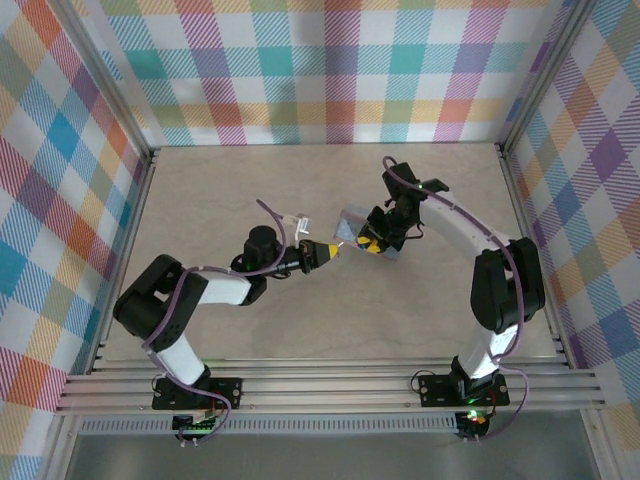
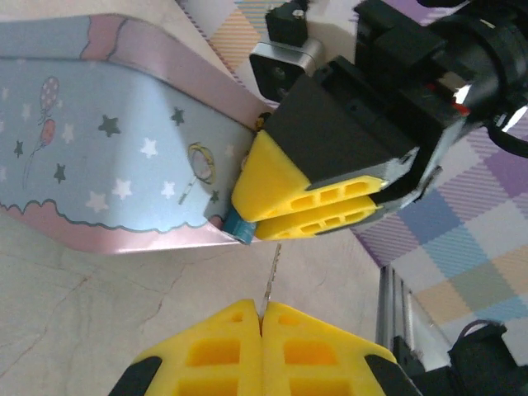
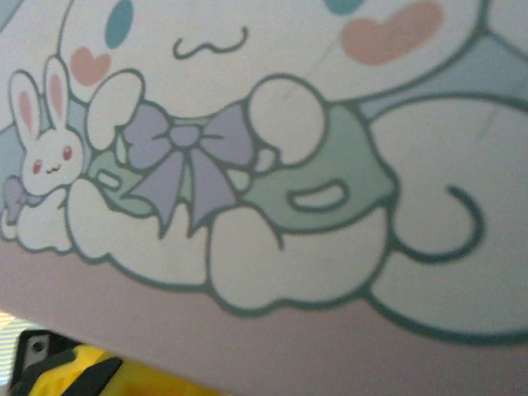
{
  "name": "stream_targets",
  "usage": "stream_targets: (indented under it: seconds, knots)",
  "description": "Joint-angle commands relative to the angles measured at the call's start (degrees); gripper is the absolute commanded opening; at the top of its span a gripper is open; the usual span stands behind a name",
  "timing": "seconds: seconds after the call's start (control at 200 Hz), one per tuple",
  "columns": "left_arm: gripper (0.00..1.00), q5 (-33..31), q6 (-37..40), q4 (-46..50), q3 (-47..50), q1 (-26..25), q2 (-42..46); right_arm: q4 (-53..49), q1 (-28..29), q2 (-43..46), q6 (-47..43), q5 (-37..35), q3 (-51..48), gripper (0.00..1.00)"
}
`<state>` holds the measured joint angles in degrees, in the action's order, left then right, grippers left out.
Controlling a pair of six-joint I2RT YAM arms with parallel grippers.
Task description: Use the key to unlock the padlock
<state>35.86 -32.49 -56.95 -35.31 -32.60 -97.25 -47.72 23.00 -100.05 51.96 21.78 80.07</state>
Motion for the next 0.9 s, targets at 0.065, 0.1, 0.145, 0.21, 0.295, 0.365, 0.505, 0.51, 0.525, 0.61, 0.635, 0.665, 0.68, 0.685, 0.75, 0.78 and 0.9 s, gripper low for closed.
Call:
stream_targets:
  seconds: [0.065,0.1,0.145,0.21,0.295,0.365,0.505,0.51,0.525,0.61,0.635,0.665,0.68,0.685,0.75,0.78,0.9]
  knots:
    - [0.00,-2.1,-4.8,-11.8,0.8,-1.3,-3.2,1.9,-0.8,-0.2,2.7,5.5,3.5,0.00]
    - [0.00,-2.3,-4.5,-11.7,0.7,-1.5,-3.5,2.0,-0.9,-0.1,2.9,5.8,3.6,0.00]
    - [0.00,-2.5,-4.5,-11.7,0.4,-1.7,-3.6,2.3,-1.1,-0.1,3.1,6.1,3.7,0.00]
    - [0.00,-2.8,-4.6,-11.8,0.2,-2.1,-4.0,2.9,-1.2,0.0,3.5,7.0,3.4,0.00]
    - [0.00,-2.8,-5.1,-12.4,0.0,-2.3,-4.9,5.0,-1.5,0.3,4.6,8.6,2.3,0.00]
    - [0.00,-3.1,-5.9,-13.6,0.0,-2.3,-5.6,7.0,-1.7,0.8,5.8,9.8,1.2,0.00]
    - [0.00,-3.8,-6.4,-14.6,0.0,-2.4,-6.2,8.3,-2.2,1.6,6.5,10.6,0.2,0.00]
    - [0.00,-3.8,-6.4,-14.6,-0.1,-2.4,-6.2,8.3,-2.2,1.6,6.5,10.6,0.2,0.00]
    - [0.00,-3.8,-6.6,-14.8,-0.1,-2.4,-6.3,8.3,-2.3,1.7,6.4,10.6,0.2,0.00]
    - [0.00,-3.5,-7.2,-15.6,-0.4,-2.4,-7.0,8.6,-2.3,2.1,6.5,11.0,-0.2,0.00]
    - [0.00,-3.5,-7.2,-15.7,-0.5,-2.4,-7.1,8.8,-2.3,2.1,6.5,11.1,-0.4,0.00]
    - [0.00,-3.5,-7.2,-15.9,-0.5,-2.4,-7.3,9.0,-2.3,2.3,6.6,11.3,-0.6,0.00]
    - [0.00,-3.5,-7.3,-16.1,-0.5,-2.4,-7.4,9.1,-2.4,2.3,6.7,11.3,-0.7,0.00]
    - [0.00,-3.5,-7.3,-16.1,-0.5,-2.3,-7.4,9.1,-2.4,2.4,6.7,11.3,-0.7,0.00]
    - [0.00,-3.6,-7.3,-16.5,-0.5,-2.4,-7.5,9.3,-2.3,2.7,6.7,11.4,-1.1,0.00]
    - [0.00,-3.6,-7.4,-16.4,-0.6,-2.4,-7.6,9.3,-2.4,2.8,6.7,11.4,-1.3,0.00]
    - [0.00,-3.3,-7.3,-16.4,-1.2,-2.4,-8.2,9.8,-2.3,3.2,6.9,11.7,-2.0,0.00]
